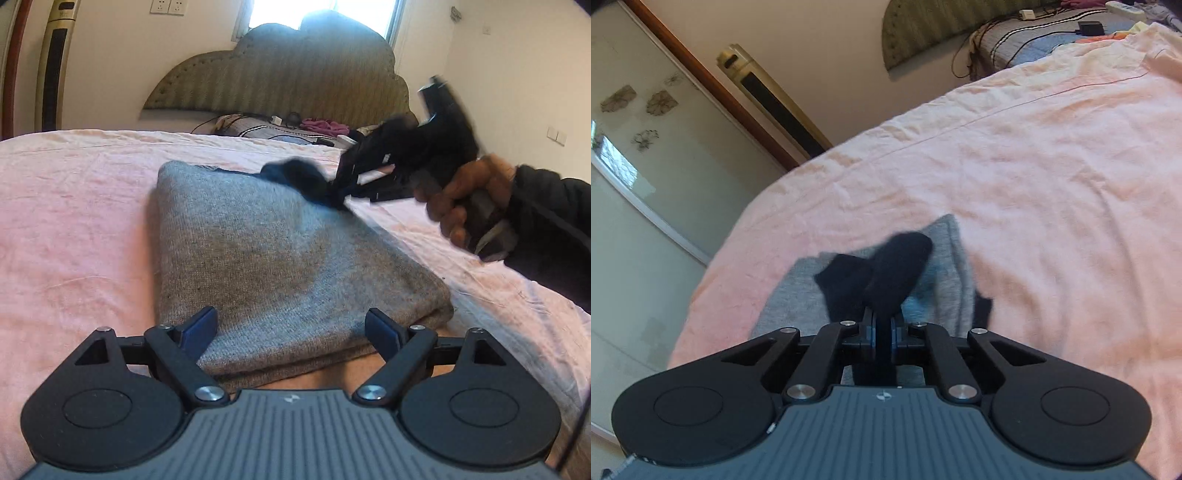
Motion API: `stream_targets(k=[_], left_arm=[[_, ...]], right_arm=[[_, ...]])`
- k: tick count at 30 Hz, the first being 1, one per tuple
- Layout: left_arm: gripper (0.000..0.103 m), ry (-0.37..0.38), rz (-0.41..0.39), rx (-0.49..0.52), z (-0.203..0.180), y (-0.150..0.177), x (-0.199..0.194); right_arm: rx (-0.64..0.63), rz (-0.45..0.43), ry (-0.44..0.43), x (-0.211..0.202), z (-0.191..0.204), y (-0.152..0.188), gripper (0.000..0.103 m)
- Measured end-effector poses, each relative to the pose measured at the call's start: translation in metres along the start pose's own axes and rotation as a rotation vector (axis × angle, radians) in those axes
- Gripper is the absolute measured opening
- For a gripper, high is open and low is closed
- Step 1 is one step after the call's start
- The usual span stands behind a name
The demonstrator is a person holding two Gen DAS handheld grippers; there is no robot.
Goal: Fold small clothes
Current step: 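Open both grippers and withdraw from the folded sweater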
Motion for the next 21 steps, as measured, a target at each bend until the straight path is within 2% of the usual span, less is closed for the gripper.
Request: stream_targets(k=[1,2,3,4,5,7,8,10,12,16,18,20,21], left_arm=[[0.091,-0.002,0.002,0.010,-0.001,0.002,-0.002],[0.091,-0.008,-0.002,0.020,-0.001,0.002,-0.003],[0.091,-0.014,-0.010,0.023,-0.002,0.001,-0.007],[0.091,-0.015,-0.024,0.018,-0.002,-0.003,-0.014],[0.091,-0.006,-0.042,0.008,-0.001,-0.006,-0.024],[0.091,-0.007,-0.075,-0.018,0.006,-0.013,-0.042],[0.091,-0.016,-0.079,-0.038,0.014,-0.016,-0.048],[0.091,-0.051,-0.059,-0.086,0.033,-0.019,-0.049],[0.090,-0.092,-0.045,-0.080,0.042,-0.016,-0.049],[0.090,-0.084,-0.027,0.030,0.030,-0.003,-0.052],[0.090,-0.103,-0.023,0.078,0.024,0.003,-0.048],[0.090,-0.144,-0.003,0.078,0.026,0.003,-0.036],[0.087,-0.167,0.002,0.078,0.027,0.003,-0.031]], right_arm=[[-0.008,-0.013,-0.005,0.003,-0.001,0.005,0.006],[0.012,-0.029,-0.018,-0.001,-0.002,0.007,0.007],[0.055,-0.031,-0.038,-0.007,-0.001,0.008,0.013],[0.082,-0.034,-0.062,-0.015,0.001,0.009,0.027],[0.083,-0.052,-0.078,-0.028,0.007,0.010,0.033],[0.063,-0.111,-0.104,-0.058,0.017,0.017,0.060],[0.054,-0.112,-0.125,-0.070,0.022,0.024,0.064],[0.039,-0.101,-0.150,-0.088,0.028,0.041,0.063],[0.032,-0.100,-0.151,-0.101,0.031,0.056,0.062],[-0.019,-0.061,-0.149,-0.110,0.045,0.082,0.059],[-0.066,-0.024,-0.123,-0.105,0.053,0.095,0.059],[-0.085,0.003,-0.120,-0.096,0.055,0.103,0.052],[-0.085,0.013,-0.119,-0.092,0.055,0.105,0.037]])
Point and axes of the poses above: each gripper's, at about its wrist camera, not at the fingertips, and x roughly the way its jaws point, z to its left, y to its underside, the point moved 8 cm from there along x, roughly the way its jaws point, and after that the axes turned 15 degrees about -x, right-handed, at the moved point
